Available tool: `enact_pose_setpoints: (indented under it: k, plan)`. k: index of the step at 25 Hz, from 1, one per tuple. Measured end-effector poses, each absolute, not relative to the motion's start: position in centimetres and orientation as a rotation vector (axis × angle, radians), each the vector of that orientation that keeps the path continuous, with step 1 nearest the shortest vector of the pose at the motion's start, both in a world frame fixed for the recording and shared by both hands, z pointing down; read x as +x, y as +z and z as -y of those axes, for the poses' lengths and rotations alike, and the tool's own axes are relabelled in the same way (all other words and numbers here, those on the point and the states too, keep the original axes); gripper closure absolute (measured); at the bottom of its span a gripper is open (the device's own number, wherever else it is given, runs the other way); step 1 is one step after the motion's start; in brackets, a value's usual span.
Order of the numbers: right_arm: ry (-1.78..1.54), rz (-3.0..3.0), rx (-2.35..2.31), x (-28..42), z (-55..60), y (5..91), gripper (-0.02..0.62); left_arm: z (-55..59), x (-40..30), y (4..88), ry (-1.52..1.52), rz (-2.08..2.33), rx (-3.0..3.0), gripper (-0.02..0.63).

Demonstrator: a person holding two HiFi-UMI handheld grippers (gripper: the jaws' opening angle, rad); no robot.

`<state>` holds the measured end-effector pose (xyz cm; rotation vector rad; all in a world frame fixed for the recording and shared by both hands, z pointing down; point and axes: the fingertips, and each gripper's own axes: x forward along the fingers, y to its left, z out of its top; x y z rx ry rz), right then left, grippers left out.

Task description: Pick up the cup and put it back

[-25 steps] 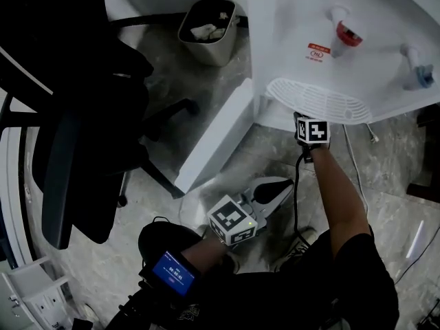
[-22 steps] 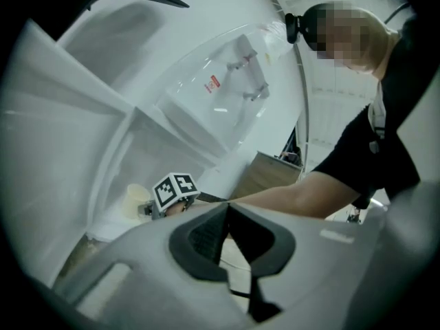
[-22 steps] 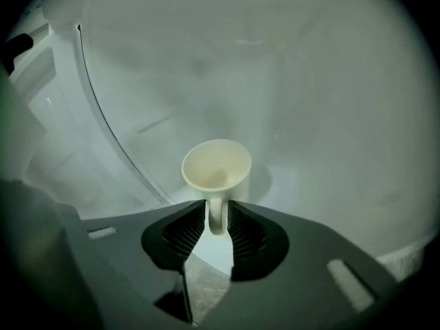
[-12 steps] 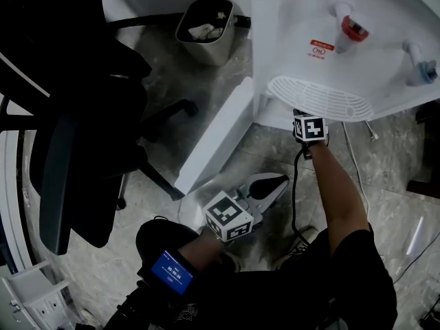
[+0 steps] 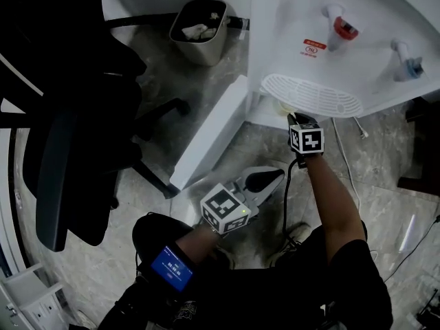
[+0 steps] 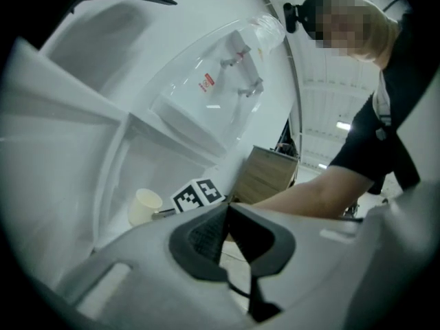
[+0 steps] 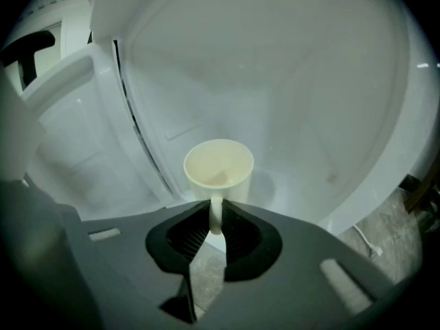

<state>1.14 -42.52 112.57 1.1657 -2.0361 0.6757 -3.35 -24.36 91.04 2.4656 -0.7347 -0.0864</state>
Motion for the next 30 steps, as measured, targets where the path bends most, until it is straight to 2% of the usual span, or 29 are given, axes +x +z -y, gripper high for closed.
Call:
enact_pose_setpoints:
  k: [5,15,23,30]
  plan:
    - [0.791,2.043,1.111,1.0,37.4,107.7,0.540,23.8,-5.1,88.9,0.057,0.855,2.542,0.603]
    - [0.751,2.046,0.868,-0.2,26.1,91.8,0.541,16.4,-10.6,76.5,0.238,1.030,2.491,0.603]
    - [0.555,2.270,0.773,-2.7,22.8,68.9,0.540,8.5,-9.6,61.0,0.118,1.007,2.254,0.603]
    - [0.399,2.476,0.731,-0.3,18.7,49.4,0.540,5.3,-3.6,44.8,-0.039,1.036,2.150,0.603]
